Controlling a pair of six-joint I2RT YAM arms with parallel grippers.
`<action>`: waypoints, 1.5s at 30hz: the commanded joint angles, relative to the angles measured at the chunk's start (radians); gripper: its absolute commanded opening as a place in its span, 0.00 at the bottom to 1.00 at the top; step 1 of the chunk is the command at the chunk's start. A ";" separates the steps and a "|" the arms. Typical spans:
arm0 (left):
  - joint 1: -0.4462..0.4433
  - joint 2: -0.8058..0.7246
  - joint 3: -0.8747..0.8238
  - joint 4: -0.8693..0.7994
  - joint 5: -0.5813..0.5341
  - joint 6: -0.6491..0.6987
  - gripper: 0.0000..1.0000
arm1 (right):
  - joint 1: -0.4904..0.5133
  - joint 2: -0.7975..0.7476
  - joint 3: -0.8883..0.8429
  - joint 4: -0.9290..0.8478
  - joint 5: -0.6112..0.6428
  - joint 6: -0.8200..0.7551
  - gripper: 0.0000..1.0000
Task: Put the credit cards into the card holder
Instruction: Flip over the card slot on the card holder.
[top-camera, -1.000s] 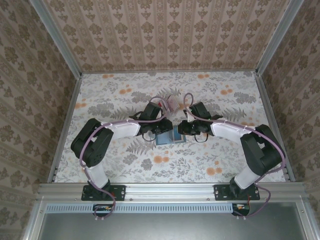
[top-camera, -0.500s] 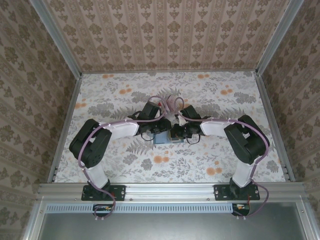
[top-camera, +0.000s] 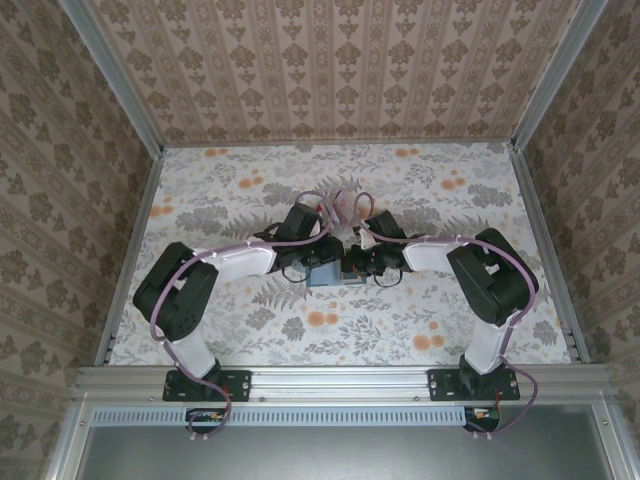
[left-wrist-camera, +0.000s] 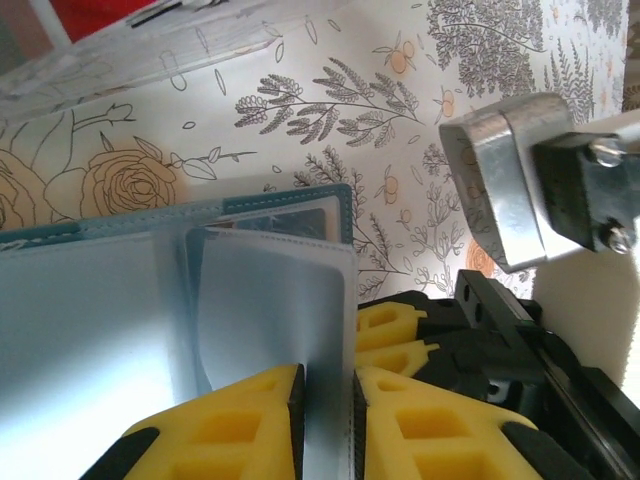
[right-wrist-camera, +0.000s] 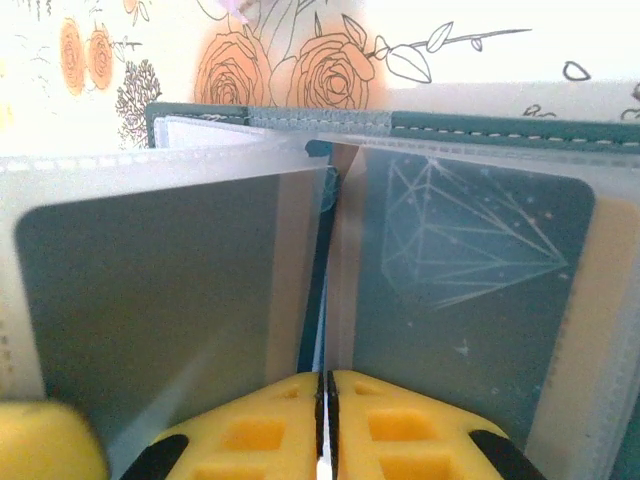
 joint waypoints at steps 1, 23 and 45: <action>-0.029 -0.037 0.012 0.008 0.027 -0.024 0.22 | -0.002 0.032 -0.026 0.035 0.004 0.024 0.13; -0.008 0.004 -0.024 0.039 0.026 -0.013 0.23 | -0.059 -0.186 -0.068 -0.044 0.016 0.016 0.30; -0.096 0.153 0.146 0.038 0.077 -0.019 0.40 | -0.280 -0.335 -0.176 -0.183 0.065 -0.095 0.30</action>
